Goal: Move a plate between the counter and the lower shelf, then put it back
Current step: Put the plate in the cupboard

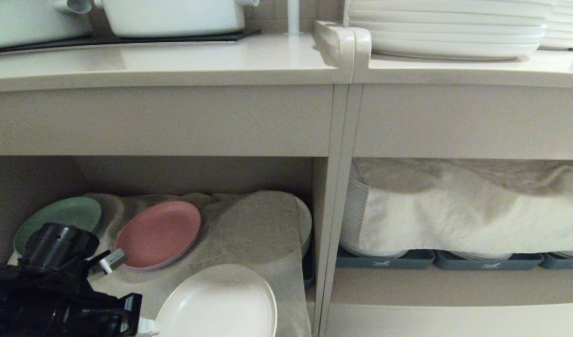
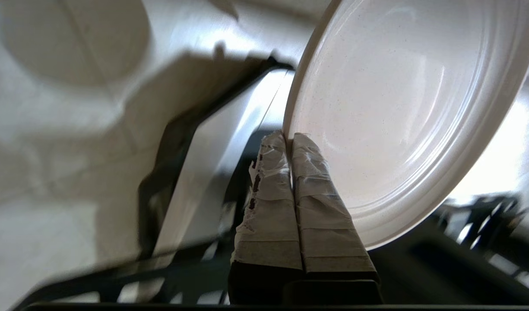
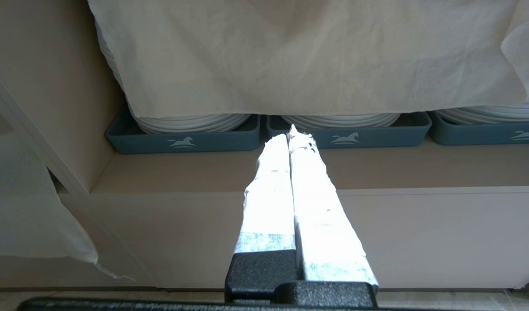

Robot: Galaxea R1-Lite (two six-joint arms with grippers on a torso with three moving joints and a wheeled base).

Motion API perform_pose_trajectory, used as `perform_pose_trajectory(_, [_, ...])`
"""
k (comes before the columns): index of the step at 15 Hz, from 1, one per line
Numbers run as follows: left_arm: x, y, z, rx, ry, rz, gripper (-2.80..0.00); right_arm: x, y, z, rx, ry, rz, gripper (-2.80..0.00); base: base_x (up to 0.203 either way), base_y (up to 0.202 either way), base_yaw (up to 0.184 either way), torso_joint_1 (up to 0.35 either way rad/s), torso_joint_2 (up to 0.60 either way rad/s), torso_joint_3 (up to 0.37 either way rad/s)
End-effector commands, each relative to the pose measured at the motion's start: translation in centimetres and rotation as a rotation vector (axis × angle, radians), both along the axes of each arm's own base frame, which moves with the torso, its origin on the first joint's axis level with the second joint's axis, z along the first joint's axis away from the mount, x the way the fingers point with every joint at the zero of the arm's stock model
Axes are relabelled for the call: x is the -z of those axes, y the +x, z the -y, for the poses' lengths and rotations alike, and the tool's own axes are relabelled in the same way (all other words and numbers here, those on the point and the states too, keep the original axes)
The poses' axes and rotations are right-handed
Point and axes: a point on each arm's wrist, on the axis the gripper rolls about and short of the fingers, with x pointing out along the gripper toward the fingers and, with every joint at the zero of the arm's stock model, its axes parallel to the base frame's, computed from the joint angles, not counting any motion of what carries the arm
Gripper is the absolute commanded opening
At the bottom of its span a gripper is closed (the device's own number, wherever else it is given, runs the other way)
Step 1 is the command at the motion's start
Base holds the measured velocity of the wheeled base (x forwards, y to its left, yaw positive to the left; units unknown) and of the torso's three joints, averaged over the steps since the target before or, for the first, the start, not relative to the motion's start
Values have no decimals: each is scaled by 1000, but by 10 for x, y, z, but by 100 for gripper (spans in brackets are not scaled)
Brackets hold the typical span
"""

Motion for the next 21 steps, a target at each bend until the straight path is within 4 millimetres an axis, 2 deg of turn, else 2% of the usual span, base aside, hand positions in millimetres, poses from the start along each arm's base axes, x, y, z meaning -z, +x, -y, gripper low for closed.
perform_pose_trajectory(1, [8,14,9,-12,-22,-16,-280,0,0,0,0,0,-1,-280,0,0,0,0,0,0])
perform_pose_trajectory(7, [10,42,39,-78,-81,11,-280,0,0,0,0,0,-1,-280,0,0,0,0,0,0])
perform_pose_trajectory(15, [19,79,47,-219,-64,10,-280,0,0,0,0,0,-1,-280,0,0,0,0,0,0])
perform_pose_trajectory(21, [15,91,54,-289,-107,0,-280,0,0,0,0,0,-1,-280,0,0,0,0,0,0])
